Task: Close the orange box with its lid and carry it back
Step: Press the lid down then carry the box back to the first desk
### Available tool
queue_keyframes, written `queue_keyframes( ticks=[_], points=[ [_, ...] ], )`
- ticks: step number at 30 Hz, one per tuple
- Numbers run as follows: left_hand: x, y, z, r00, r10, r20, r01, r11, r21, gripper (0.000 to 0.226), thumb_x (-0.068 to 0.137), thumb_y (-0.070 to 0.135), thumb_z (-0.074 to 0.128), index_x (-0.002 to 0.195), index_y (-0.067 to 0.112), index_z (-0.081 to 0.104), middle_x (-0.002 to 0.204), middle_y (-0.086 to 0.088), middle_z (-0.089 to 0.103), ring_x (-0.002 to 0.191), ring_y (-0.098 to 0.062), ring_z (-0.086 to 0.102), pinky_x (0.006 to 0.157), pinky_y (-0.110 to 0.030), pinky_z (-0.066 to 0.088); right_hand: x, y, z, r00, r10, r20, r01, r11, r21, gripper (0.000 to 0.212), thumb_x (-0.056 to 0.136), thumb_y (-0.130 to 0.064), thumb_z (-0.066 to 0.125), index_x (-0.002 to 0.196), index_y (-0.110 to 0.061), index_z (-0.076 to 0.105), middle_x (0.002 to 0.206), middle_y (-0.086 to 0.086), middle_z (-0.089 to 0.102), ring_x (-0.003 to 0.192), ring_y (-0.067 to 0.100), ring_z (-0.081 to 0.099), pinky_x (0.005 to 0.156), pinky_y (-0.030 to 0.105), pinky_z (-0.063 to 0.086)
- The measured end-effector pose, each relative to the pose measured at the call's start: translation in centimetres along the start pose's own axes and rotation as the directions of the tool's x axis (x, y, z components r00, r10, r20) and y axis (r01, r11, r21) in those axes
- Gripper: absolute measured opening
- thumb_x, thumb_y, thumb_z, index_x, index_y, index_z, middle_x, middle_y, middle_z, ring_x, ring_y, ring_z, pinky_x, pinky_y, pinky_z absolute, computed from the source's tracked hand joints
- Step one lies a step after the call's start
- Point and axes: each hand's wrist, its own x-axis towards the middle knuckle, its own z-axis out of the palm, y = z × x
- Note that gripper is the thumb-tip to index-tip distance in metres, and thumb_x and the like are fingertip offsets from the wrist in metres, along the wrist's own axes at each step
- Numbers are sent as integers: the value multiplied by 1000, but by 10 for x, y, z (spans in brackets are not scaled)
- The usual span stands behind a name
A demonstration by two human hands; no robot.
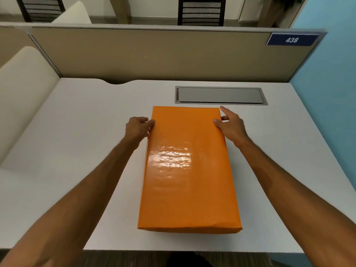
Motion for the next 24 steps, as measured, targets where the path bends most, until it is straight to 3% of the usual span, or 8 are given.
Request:
queue_keyframes(
  ticks=[5,11,18,21,24],
  points=[
    [-43,-28,-9,996,61,69,-62,998,10,51,94,27,66,137,1,57,131,-15,66,103,-25,64,83,-38,56,-44,17,-6,998,60,2,-60,996,64,60,94,-34,64,148,-19,43,137,13,60,121,33,59,99,53,51],
    [-96,-62,-24,995,46,89,-39,996,-84,40,94,23,66,127,2,64,117,-12,71,104,-30,70,70,-30,58,-108,34,-12,995,104,5,-103,982,160,44,92,-30,68,131,-11,61,124,12,68,110,28,64,96,50,54],
    [-143,-83,-30,992,21,121,-1,987,-163,38,93,22,67,127,4,65,112,-9,70,104,-31,70,68,-29,57,-166,46,-14,987,160,14,-158,954,254,42,92,-28,69,128,-8,63,124,11,67,110,30,64,87,48,57],
    [-156,-85,-31,984,-39,173,78,972,-223,48,91,23,70,135,7,59,119,-9,68,112,-35,67,79,-41,58,-180,51,-15,977,201,68,-212,921,327,47,91,-29,70,133,-10,60,127,11,65,111,30,64,90,56,56],
    [-163,-86,-31,965,-98,244,157,960,-233,65,86,31,75,144,18,50,136,-11,61,120,-36,61,89,-55,52,-188,55,-17,962,212,170,-264,881,392,54,88,-35,71,138,-20,55,130,8,61,113,30,61,83,55,55]
  ],
)
